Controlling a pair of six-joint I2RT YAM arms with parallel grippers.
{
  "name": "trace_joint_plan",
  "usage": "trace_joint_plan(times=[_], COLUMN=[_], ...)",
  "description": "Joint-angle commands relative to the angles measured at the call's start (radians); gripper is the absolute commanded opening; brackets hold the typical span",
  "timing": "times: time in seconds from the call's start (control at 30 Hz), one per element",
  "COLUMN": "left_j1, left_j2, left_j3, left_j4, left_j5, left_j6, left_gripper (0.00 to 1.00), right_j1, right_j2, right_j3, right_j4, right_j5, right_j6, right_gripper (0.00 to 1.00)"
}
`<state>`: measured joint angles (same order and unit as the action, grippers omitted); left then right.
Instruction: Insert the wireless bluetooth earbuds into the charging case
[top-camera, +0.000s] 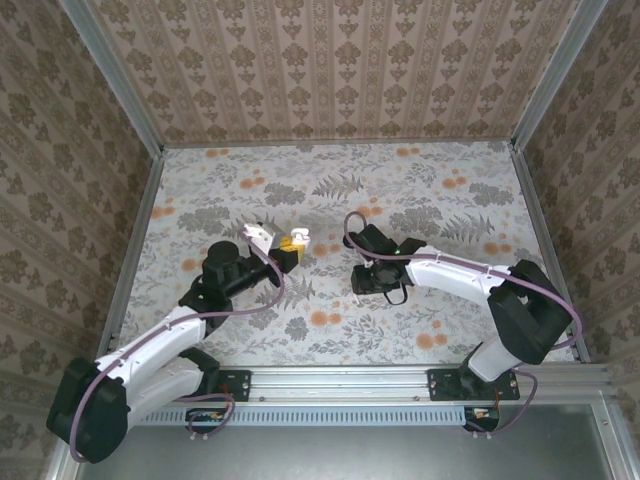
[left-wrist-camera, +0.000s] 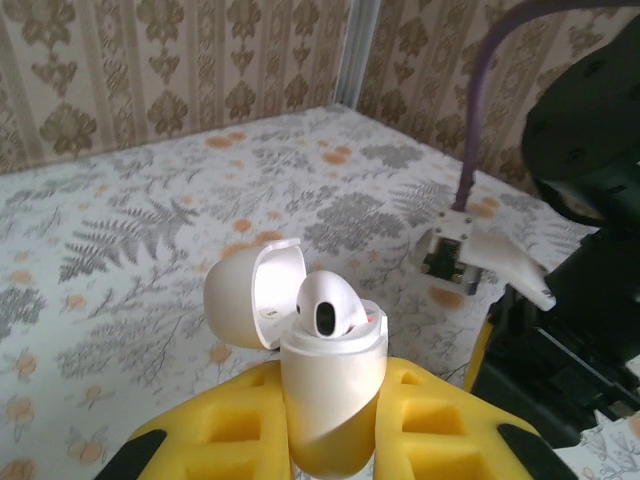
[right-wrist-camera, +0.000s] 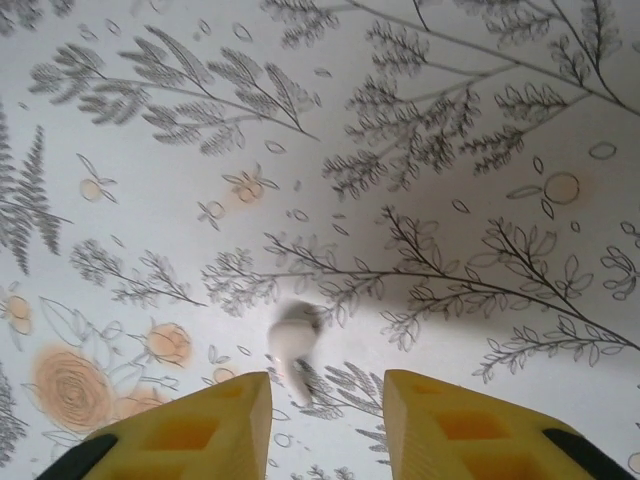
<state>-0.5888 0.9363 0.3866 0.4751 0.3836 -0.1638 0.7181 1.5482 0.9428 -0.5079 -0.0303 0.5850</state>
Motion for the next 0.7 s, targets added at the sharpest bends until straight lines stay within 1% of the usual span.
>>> trace_joint_plan(times=[0.0, 0.13, 0.23, 0.43, 0.67], left_j1=[-0.005, -0.006, -0.006, -0.008, -0.008], left_j2=[-0.022, -0.038, -0.054, -0.068, -0.07], left_j3=[-0.034, -0.023, -0.019, -0.026, -0.022], left_j4=[0.178, 0.173, 0.139, 0.123, 0.1], left_j5=[0.1, 0.169, 0.165, 0.146, 0.129], left_j6=[0.016, 0.05, 0.067, 0.072, 0.077], left_gripper=[0.07, 0.06, 0.06, 0.06, 0.06], right_j1=[0.018, 0.036, 0.045, 0.056, 0.065], right_j2=[0.015, 0.064, 0.1, 0.146, 0.213], right_j3=[0.036, 0.064, 0.093, 0.129, 0.154], right_j4=[-0.048, -0.051, -0.074, -0.111, -0.129], right_j5=[0.0, -0.006, 0.008, 0.043, 0.044], right_j6=[0.042, 0.053, 0.051, 0.034, 0.017], right_gripper=[0.4, 0.43, 0.43, 0.43, 0.43])
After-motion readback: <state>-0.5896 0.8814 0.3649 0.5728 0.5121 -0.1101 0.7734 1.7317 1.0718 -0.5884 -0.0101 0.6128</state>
